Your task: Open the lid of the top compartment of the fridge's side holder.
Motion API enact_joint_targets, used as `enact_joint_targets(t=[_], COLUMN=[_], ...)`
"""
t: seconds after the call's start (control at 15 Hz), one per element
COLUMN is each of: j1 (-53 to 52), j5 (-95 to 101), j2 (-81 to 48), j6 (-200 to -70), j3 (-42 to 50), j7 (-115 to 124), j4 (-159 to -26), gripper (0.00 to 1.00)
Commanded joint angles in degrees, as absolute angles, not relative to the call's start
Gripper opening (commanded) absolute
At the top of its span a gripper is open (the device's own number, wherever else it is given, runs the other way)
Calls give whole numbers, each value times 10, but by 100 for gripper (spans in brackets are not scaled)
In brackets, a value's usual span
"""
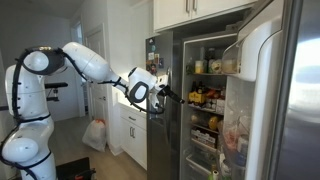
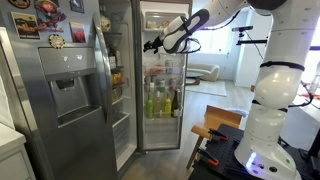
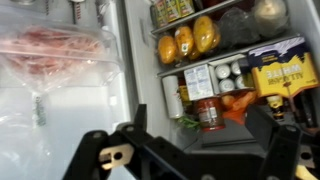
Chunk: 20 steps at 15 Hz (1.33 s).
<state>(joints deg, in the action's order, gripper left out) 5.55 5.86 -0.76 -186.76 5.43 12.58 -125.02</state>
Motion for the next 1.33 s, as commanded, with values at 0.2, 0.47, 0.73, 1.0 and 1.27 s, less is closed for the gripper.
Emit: enact_joint_targets(t=[0.2,0.47,0.73,1.0,1.27], j1=[57,-29,-50,-46,-41], j5=[-15,-210,-232,-231,-228], j2=[-56,-82,-78,-80,-103], j6=[-1976,-1994,-1983,-1983,-1983], j3=[137,199,212,210,215], j7=[60,-97,-111,-110,-101], j4=[-1198,-1137,-1123,-1133,-1090], gripper=[100,100,100,100,100])
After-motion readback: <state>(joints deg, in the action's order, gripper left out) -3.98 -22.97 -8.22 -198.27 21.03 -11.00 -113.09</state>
